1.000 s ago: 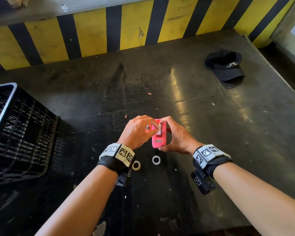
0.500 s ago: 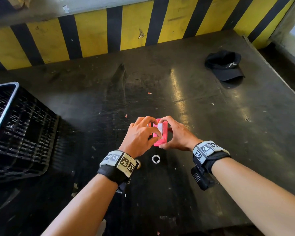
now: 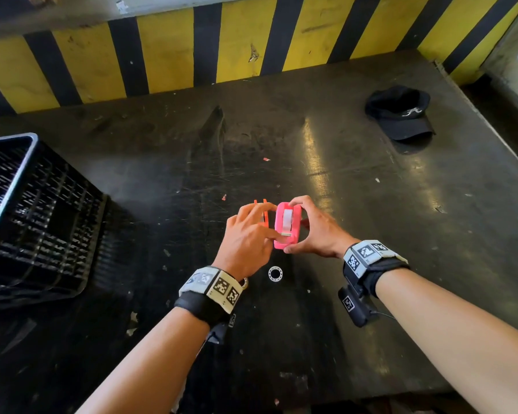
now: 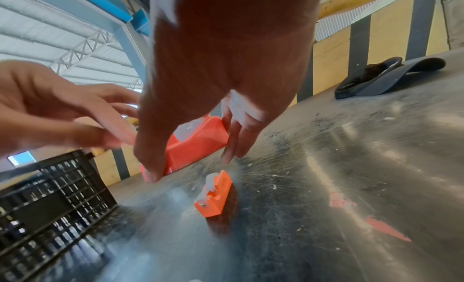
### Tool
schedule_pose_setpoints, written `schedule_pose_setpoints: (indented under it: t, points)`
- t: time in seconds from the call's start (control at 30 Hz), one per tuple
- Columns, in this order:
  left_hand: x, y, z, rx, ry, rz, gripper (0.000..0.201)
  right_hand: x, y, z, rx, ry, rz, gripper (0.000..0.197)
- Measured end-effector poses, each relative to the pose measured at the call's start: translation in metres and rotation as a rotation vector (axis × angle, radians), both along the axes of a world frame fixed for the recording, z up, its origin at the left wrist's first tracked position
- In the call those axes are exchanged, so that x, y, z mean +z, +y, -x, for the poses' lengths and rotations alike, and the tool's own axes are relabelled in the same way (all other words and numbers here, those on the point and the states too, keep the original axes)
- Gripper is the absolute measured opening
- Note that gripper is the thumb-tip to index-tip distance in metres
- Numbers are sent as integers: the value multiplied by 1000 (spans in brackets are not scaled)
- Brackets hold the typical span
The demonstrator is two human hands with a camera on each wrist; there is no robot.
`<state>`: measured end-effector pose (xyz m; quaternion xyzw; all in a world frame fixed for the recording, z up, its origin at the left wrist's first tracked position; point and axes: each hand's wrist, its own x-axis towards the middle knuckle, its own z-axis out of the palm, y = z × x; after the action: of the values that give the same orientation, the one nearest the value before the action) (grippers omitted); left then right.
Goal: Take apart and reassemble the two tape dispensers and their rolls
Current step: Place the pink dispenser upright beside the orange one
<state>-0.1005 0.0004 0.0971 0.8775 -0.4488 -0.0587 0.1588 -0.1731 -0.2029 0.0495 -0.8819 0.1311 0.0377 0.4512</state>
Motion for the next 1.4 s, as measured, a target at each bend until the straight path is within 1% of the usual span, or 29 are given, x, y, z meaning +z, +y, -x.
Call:
schedule_pose_setpoints:
  t: [0.03, 0.1, 0.17, 0.3, 0.33, 0.4, 0.5, 0.57, 0.67, 0.77, 0.83, 0.9, 0.93, 0.97, 1.0, 1.03, 1.07, 1.1, 1.13, 1.17, 1.23, 1.3, 1.4]
  points:
    - [0, 3, -3, 36, 34, 61, 29, -3, -3, 0, 7, 13, 17, 106]
    - [-5, 11, -10, 86, 35, 150, 32, -8, -9, -2, 29, 51, 79, 120]
    - [-12, 20, -15, 119, 54, 124, 32, -14, -16, -7, 37, 92, 135, 123]
    - [-33, 44, -25, 191, 233, -136, 23, -21, -29, -26, 35, 123, 190, 117]
    - [-38, 49, -27, 199, 291, -222, 25, -23, -33, -33, 28, 131, 201, 116]
    - [-51, 57, -29, 204, 402, -368, 40, -28, -37, -46, 11, 164, 215, 115]
    - [-71, 64, -29, 221, 485, -469, 65, -39, -38, -61, -6, 224, 235, 113]
    - [-82, 66, -27, 221, 515, -496, 77, -50, -37, -69, -19, 256, 241, 113]
    - [-96, 67, -24, 194, 523, -517, 83, -67, -33, -76, -29, 305, 261, 114]
    - [-106, 66, -22, 166, 516, -533, 81, -77, -30, -75, -34, 345, 330, 122]
    - [-109, 64, -23, 143, 499, -545, 78, -79, -29, -73, -13, 380, 345, 134]
    - [-111, 62, -24, 127, 481, -544, 75, -77, -24, -68, -3, 376, 346, 144]
    - [-111, 61, -25, 123, 475, -542, 73, -74, -19, -62, -6, 347, 367, 143]
    - [-110, 60, -26, 118, 471, -538, 70, -69, -11, -55, -17, 295, 411, 134]
    - [-109, 59, -26, 114, 467, -533, 67, -67, -2, -46, -17, 214, 467, 118]
    - [-109, 58, -26, 111, 463, -524, 64, -64, 8, -37, 4, 116, 510, 96]
    - [-109, 58, -26, 109, 458, -516, 61, -63, 20, -29, 44, 27, 516, 73]
    - [-109, 58, -26, 104, 454, -509, 59, -65, 29, -21, 112, -25, 491, 54]
    - [-110, 58, -26, 99, 450, -503, 56, -68, 37, -14, 203, -11, 440, 43]
    - [-110, 58, -26, 94, 450, -497, 54, -70, 44, -8, 301, 57, 395, 40]
    - [-113, 59, -27, 85, 451, -487, 51, -72, 53, 0, 447, 220, 362, 48]
    - [-114, 60, -31, 90, 482, -469, 50, -76, 58, 3, 496, 294, 390, 51]
    - [-112, 61, -44, 123, 548, -422, 46, -77, 60, -2, 481, 295, 364, 40]
